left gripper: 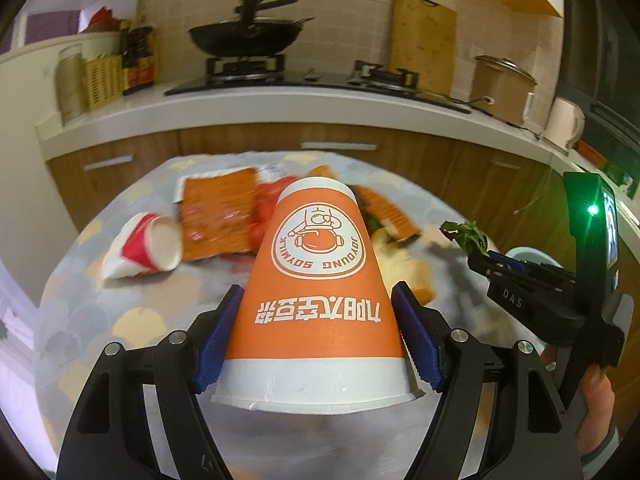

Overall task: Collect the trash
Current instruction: 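Close the right tool on the bok choy stalk and lift it, then carry both items over the blue basket and open both tools to drop them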

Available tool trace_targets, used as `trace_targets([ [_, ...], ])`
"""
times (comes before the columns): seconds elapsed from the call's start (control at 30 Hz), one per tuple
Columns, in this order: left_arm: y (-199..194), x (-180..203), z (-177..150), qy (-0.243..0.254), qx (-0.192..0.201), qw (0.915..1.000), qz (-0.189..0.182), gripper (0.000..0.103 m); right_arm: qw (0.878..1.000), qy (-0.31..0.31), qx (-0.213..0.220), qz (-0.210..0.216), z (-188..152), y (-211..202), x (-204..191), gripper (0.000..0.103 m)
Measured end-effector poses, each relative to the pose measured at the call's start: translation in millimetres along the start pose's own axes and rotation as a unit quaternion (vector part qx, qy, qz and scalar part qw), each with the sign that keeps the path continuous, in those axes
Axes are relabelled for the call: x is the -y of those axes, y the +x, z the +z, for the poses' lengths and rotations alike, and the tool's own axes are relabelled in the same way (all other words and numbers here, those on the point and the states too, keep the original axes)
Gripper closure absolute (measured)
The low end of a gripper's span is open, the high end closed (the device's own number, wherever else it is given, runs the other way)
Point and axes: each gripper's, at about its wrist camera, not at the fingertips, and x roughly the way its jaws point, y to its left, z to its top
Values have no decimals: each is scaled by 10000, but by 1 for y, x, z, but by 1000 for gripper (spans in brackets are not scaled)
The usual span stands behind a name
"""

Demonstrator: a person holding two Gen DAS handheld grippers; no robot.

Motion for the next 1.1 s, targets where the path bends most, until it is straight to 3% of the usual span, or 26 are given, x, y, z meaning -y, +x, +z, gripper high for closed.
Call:
trace_targets([
  [0.37, 22, 107, 11, 446, -21, 9959, -785, 31, 9977, 486, 314, -341, -7, -40, 94, 85],
  [0.53, 44, 166, 11, 640, -183, 9894, -1287, 31, 9940, 841, 186, -675, -24, -44, 149, 85],
  [0.73, 76, 221, 0, 985, -483, 9803, -1645, 30, 9878, 1208, -108, -980, -46, -34, 202, 85],
  [1.1, 120, 252, -14, 1193, -1153, 9655, -2009, 25, 9788, 1568, -730, -1097, -76, -4, 236, 83],
])
